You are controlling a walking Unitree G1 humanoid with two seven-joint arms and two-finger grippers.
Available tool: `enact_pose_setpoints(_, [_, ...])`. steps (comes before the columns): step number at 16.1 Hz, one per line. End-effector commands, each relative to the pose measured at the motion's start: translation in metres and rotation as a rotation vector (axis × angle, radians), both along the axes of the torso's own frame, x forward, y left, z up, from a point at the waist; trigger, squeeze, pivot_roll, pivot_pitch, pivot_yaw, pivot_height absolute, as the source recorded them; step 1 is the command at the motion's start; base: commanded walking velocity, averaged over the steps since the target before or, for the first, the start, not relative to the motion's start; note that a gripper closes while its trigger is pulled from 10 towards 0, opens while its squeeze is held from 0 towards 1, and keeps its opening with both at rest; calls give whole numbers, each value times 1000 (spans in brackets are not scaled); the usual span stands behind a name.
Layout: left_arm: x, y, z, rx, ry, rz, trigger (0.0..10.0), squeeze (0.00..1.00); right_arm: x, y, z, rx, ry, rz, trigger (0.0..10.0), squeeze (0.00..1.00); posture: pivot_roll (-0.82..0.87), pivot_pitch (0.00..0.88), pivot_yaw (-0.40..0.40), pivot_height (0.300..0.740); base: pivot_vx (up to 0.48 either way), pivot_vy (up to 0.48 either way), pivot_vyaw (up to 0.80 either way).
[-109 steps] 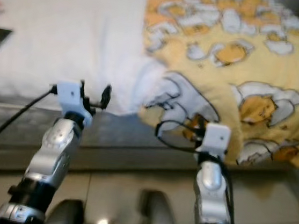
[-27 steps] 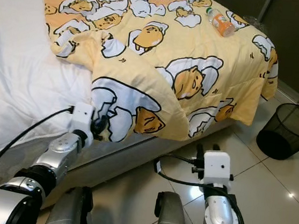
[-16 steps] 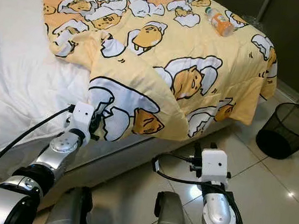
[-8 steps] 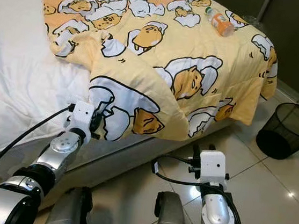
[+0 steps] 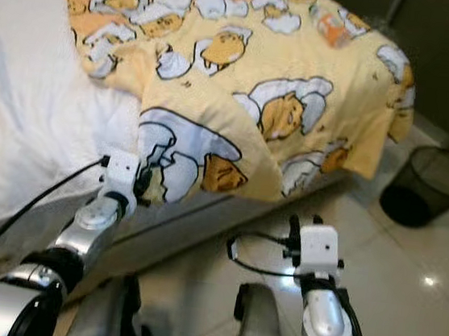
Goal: Clean up the room
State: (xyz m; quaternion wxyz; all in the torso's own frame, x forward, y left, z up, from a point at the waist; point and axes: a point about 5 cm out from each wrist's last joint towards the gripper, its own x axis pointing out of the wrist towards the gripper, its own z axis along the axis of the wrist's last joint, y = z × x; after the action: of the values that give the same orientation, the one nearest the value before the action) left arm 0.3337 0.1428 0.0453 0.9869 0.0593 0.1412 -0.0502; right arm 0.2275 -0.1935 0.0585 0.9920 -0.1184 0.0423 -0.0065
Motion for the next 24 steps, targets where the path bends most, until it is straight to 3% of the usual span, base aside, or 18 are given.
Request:
enact_pose_setpoints(1, [-2, 4, -2, -2, 7, 17, 10000, 0, 0, 1, -2, -3, 5, 4, 10000, 0, -226, 2, 48, 595, -461, 0, 0])
enact_pose_setpoints(6, [-7, 1, -8, 48, 7, 11, 10000, 0, -1, 0, -4, -6, 13, 4, 10000, 0, -228, 6, 51, 595, -235, 0, 0])
enact_pose_setpoints(7, [-7, 1, -8, 32, 3, 20, 10000, 227, -1, 0, -4, -5, 12, 4, 10000, 0, -228, 6, 51, 595, 0, 0, 0])
enact_pose_setpoints(8, [-5, -4, -3, -15, -19, 23, 10000, 1000, 0, 1, -2, -3, 4, 2, 10000, 0, -231, 6, 51, 595, 0, 0, 0])
enact_pose_setpoints(9, [-4, -8, 0, -28, -47, 17, 10000, 451, 1, 1, -1, 1, -2, 1, 10000, 0, -229, 5, 52, 595, 0, 0, 0])
enact_pose_setpoints(10, [-2, -11, 7, -52, -95, 19, 10000, 0, 1, 1, -1, 3, -5, 1, 10000, 0, -227, 5, 53, 595, 0, 0, 0])
enact_pose_setpoints(13, [-3, -23, 32, -202, -277, 10, 10000, 0, 1, 0, 1, 1, -20, -4, 10000, 0, -227, 5, 53, 595, 144, 0, 0])
enact_pose_setpoints(16, [-9, -37, 40, -242, -317, -21, 10000, 0, 1, 0, 1, 4, -25, -8, 10000, 0, -216, 6, 54, 595, 442, 0, 0])
enact_pose_setpoints(21, [-12, -35, 42, -256, -303, 16, 10000, 0, 2, 2, 0, 3, -22, 1, 10000, 0, -214, 5, 52, 595, 446, 0, 0])
enact_pose_setpoints(22, [-10, -32, 40, -241, -281, 55, 10000, 0, 3, 2, 0, 2, -21, 2, 10000, 0, -214, 4, 51, 595, 446, 0, 0])
enact_pose_setpoints(23, [-8, -32, 42, -155, -286, 47, 10000, 0, 3, 2, 0, 1, -20, 4, 10000, 0, -214, 4, 50, 595, 394, -266, 0])
enact_pose_setpoints(24, [-7, -37, 44, -146, -285, 31, 10000, 0, 4, 2, 0, 0, -19, 6, 10000, 0, -213, 4, 49, 595, 379, -292, 0])
